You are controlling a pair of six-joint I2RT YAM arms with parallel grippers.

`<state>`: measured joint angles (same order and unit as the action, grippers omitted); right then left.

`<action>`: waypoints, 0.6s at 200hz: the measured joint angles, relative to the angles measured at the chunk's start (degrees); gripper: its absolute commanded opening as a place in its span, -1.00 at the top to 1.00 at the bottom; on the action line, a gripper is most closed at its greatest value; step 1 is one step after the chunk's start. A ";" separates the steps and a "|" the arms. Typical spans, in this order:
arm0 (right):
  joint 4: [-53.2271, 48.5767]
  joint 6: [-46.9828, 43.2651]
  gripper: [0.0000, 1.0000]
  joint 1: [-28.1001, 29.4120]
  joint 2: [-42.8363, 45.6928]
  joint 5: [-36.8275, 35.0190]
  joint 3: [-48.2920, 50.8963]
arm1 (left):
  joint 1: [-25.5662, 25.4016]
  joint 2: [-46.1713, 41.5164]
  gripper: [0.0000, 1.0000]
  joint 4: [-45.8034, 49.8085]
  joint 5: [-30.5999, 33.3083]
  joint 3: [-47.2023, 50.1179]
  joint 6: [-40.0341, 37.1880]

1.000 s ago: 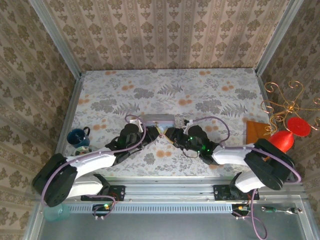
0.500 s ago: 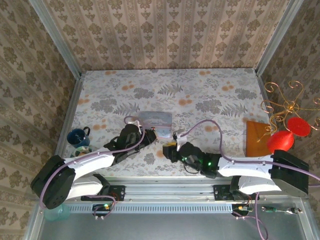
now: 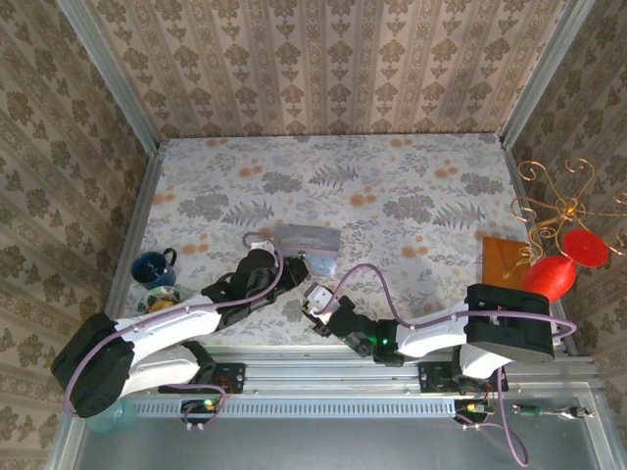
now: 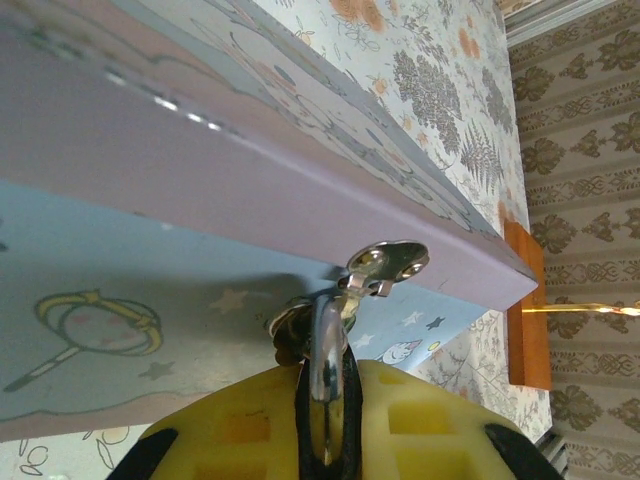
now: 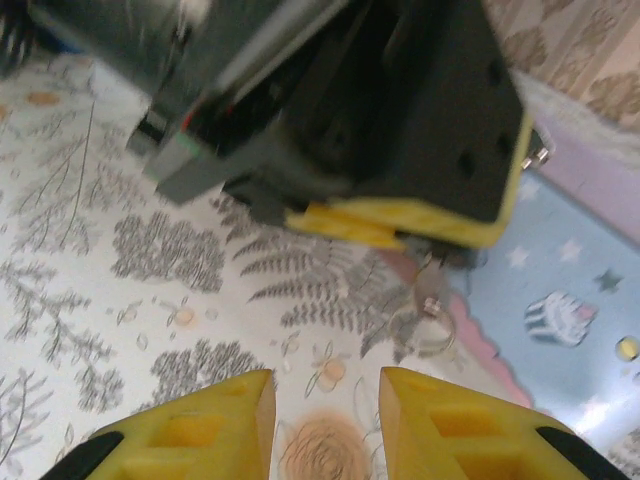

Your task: Unlock the padlock with the key

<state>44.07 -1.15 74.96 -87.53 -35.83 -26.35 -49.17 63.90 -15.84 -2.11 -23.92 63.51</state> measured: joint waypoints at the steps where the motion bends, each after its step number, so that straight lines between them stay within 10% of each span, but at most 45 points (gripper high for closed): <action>1: 0.11 -0.09 0.31 0.00 0.00 -0.07 0.00 | 0.00 0.00 1.00 -0.02 0.00 0.02 0.02; 120: 6.82 -4.72 0.39 -2.27 -3.48 -6.38 1.11 | -2.95 2.27 1.00 -4.00 -0.57 1.31 1.40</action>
<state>50.89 -5.87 72.69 -91.00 -42.22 -25.23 -52.12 66.17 -19.84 -2.68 -22.61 64.90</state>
